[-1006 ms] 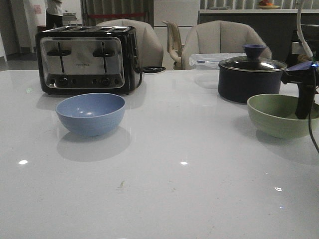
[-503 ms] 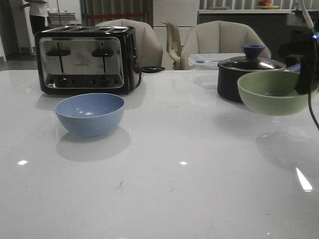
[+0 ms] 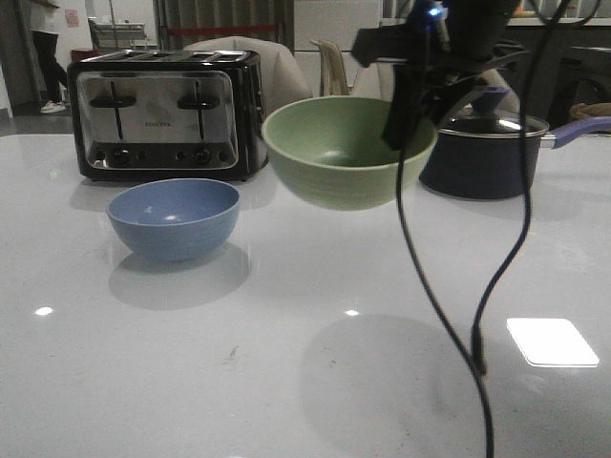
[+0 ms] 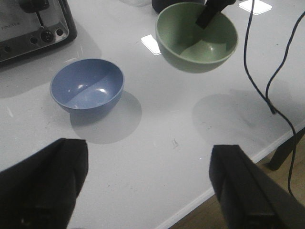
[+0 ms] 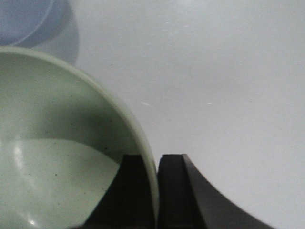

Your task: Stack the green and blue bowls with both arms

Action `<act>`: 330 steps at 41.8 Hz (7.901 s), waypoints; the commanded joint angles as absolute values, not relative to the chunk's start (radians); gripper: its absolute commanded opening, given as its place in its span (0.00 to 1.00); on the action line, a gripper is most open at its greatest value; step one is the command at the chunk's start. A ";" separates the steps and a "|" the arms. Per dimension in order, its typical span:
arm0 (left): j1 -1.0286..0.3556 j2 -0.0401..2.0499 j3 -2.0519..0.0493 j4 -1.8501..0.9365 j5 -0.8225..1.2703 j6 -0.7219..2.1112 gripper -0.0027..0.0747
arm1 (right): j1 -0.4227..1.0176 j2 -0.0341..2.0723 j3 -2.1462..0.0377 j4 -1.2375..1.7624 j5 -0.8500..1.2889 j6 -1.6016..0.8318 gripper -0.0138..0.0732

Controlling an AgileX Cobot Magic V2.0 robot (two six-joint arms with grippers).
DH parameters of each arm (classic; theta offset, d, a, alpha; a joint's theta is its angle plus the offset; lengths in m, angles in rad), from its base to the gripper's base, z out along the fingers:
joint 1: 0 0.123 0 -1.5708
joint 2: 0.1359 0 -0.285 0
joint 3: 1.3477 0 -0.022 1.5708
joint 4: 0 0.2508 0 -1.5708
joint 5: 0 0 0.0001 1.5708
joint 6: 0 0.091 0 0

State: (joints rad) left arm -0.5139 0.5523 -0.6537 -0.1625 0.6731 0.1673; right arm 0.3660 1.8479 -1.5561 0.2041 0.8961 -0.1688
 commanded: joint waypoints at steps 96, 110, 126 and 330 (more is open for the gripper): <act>-0.467 0.988 -0.936 -0.029 0.784 0.050 0.78 | 0.553 0.856 -0.860 0.065 0.802 -0.070 0.72; -0.315 1.408 -1.175 -0.058 0.749 0.016 0.78 | 0.553 0.856 -0.860 0.065 0.802 -0.070 0.72; -0.262 1.784 -1.452 -0.045 0.703 0.018 0.78 | 0.553 0.856 -0.860 0.065 0.802 -0.070 0.72; -0.596 0.718 -0.876 -0.050 0.829 0.051 0.16 | 0.553 0.856 -0.860 0.068 0.804 -0.070 0.20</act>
State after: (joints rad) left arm -0.5886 0.7212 -0.8511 -0.0471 0.9018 0.0616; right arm 0.5542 0.8604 -0.8350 0.0716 0.8592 -0.0670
